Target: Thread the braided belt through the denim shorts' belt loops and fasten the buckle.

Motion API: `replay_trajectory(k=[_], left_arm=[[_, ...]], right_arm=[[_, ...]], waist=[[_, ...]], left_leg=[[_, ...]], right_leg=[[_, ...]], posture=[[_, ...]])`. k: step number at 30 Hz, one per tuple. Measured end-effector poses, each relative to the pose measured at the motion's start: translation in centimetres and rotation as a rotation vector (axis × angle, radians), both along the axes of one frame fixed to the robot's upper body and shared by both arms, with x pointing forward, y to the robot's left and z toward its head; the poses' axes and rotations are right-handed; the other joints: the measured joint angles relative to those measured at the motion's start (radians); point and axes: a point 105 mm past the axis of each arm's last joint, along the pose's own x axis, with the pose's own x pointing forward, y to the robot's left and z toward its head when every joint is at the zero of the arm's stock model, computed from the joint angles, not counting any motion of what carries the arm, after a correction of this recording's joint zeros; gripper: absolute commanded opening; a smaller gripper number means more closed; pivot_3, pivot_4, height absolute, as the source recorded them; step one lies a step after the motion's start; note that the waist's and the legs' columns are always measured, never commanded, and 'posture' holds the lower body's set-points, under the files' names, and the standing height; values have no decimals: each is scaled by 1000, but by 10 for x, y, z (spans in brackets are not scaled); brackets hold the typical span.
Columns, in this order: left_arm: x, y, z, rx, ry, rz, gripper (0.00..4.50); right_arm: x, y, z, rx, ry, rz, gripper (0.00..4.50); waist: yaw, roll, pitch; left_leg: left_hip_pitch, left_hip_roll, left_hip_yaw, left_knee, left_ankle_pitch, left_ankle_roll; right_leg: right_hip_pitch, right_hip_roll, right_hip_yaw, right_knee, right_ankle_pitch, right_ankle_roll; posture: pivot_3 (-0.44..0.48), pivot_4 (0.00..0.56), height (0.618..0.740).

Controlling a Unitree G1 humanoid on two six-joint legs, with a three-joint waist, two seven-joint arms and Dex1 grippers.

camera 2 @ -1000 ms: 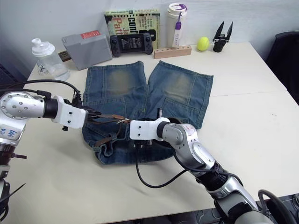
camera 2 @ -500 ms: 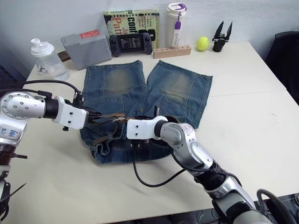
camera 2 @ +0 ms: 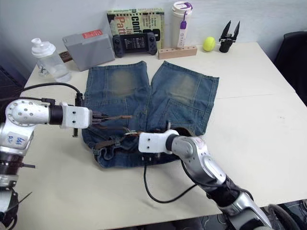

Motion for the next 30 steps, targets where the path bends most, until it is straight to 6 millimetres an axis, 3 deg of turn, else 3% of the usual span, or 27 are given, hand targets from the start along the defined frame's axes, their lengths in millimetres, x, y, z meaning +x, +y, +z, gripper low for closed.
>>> replay_trajectory(k=[6, 7, 20, 24, 30], left_arm=[[-21, -29, -16, -241, 113, 39, 0], [-24, -32, -19, -266, 128, 51, 0], [-26, -31, -17, -363, 159, 157, 0], [-26, -30, -19, -360, 165, 166, 0], [-26, -29, -19, -356, 165, 171, 0]], right_arm=[[0, -15, 3, 4, -18, -55, 4195], [1, -15, 5, 8, -31, -64, 4438], [-14, 9, 3, 55, 17, -19, 4438], [-11, 12, 0, 42, 30, -18, 3152], [-9, 17, -4, 33, 47, -25, 278]], waist=[[1, 0, 0], [2, 0, 0], [2, -1, 0], [1, -1, 0], [1, -1, 0]], left_leg=[[0, 0, 0, 1, 0, 0], [0, 0, 0, 1, 0, 0], [0, 0, 0, 1, 0, 0], [0, 0, 0, 1, 0, 0], [0, 0, 0, 1, 0, 0]], right_leg=[[0, 0, 0, 1, 0, 0], [0, 0, 0, 1, 0, 0], [0, 0, 0, 1, 0, 0], [0, 0, 0, 1, 0, -1], [0, 0, 0, 1, 0, -1]], posture=[[0, 150, 726], [0, 150, 726], [0, 150, 726], [0, 150, 726], [0, 150, 726]])
